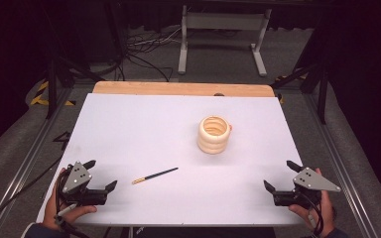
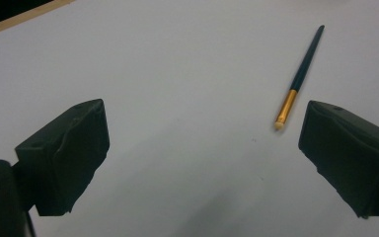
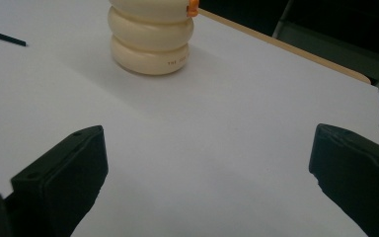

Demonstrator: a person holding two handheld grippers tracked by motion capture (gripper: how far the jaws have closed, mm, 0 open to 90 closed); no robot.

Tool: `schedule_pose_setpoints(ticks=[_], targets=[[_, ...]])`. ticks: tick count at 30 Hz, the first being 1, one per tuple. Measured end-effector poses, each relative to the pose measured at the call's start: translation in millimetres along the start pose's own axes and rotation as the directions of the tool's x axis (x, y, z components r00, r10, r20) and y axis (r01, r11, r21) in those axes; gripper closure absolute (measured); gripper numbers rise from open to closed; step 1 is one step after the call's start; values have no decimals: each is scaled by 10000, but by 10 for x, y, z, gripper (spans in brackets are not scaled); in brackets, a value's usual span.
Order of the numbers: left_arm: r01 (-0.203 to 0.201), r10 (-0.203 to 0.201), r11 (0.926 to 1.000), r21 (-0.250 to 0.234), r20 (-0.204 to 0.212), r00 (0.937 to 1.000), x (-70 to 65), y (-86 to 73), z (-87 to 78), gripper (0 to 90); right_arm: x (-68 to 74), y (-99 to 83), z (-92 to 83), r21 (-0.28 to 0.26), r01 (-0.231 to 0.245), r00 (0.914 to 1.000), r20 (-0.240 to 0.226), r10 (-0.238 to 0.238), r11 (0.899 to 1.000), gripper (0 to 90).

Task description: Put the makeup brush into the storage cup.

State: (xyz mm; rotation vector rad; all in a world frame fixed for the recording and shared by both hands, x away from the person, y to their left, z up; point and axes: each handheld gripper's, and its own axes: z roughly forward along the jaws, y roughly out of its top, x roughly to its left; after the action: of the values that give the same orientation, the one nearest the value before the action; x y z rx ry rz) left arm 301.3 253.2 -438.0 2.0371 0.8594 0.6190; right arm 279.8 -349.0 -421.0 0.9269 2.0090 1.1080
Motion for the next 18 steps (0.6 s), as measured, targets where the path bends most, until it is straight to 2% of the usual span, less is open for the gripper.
schedule_pose_setpoints(ticks=[2,9,18], targets=[[-41,40,9999,92,81,10000,-3,-1,7,70,-1,-8,-5,22,17,10000,1,-17,10000,18],[-50,50,9999,130,-25,10000,-5,-15,-20,81,-1,14,-19,-25,17,10000,40,-17,10000,18],[-114,114,9999,61,-31,9999,-13,-6,-39,89,12,16,0,17,94,10000,-26,-94,10000,19]])
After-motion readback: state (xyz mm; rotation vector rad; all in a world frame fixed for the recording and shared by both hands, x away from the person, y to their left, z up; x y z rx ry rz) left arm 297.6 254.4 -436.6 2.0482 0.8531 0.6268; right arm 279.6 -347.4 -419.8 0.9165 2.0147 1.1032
